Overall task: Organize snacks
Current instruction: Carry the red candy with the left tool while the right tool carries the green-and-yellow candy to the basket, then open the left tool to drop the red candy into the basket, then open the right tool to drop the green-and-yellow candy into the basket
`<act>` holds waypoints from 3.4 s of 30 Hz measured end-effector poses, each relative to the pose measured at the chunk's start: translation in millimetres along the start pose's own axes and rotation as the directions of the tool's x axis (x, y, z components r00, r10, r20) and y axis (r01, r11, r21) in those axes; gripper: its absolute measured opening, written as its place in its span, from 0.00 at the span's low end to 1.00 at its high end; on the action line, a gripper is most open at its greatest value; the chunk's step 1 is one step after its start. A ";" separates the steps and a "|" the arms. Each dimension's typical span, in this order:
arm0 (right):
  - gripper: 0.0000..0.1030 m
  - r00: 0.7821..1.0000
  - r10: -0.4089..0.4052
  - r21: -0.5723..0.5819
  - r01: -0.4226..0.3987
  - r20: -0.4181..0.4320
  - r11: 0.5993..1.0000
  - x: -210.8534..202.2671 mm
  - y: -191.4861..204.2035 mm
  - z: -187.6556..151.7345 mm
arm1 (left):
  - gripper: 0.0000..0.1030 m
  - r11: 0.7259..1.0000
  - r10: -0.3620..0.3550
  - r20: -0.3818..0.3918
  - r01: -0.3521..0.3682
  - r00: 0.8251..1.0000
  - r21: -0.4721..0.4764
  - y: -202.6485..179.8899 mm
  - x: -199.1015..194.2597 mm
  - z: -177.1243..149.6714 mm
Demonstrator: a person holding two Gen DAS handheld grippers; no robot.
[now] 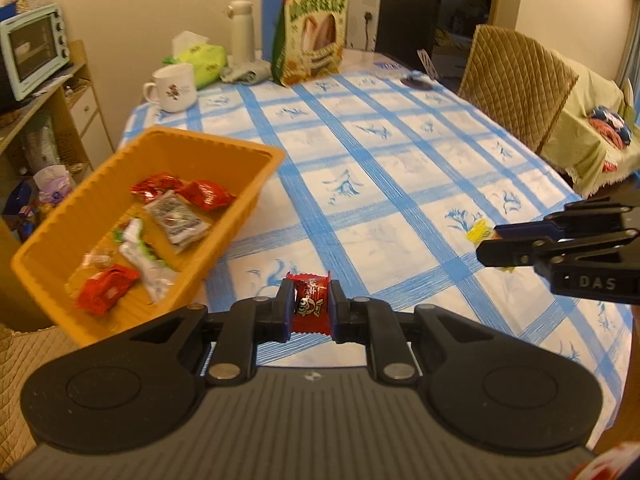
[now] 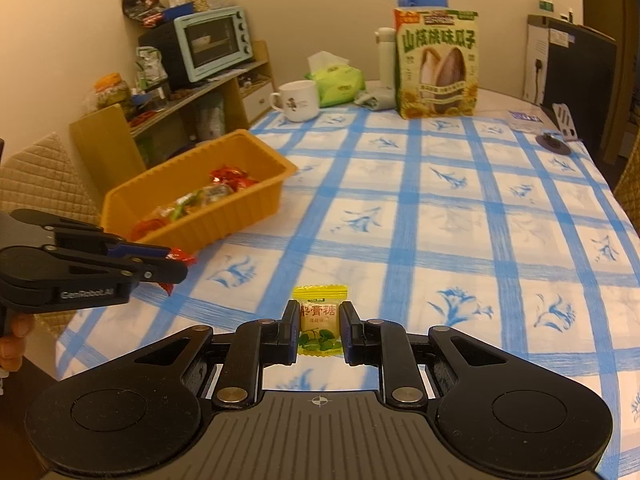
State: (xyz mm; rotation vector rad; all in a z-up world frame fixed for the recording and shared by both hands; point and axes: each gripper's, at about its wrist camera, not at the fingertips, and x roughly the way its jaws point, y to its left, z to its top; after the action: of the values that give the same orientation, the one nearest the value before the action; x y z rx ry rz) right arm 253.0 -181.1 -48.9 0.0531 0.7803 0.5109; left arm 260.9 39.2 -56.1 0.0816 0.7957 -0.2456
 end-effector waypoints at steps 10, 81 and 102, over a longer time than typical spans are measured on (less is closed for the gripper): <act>0.20 0.996 0.091 -0.044 -0.090 0.008 0.995 2.0 39.8 15.7 | 0.15 0.996 0.059 0.059 -0.055 0.997 -0.067 35.9 -55.4 -4.7; 0.21 0.988 0.149 -0.036 -0.150 -0.036 0.988 160.3 123.3 125.1 | 0.41 0.977 0.069 -0.052 -0.078 0.996 -0.199 214.4 -2.5 27.0; 0.21 0.980 0.115 -0.071 -0.128 -0.161 0.989 208.8 131.4 113.3 | 0.44 0.981 0.032 -0.088 -0.048 0.996 -0.189 223.9 20.4 28.2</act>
State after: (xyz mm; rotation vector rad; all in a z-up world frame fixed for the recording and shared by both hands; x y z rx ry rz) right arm 399.7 45.9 -75.0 -0.0147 0.9134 0.6684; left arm 350.0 247.6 -55.4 -0.0736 0.8972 -0.1270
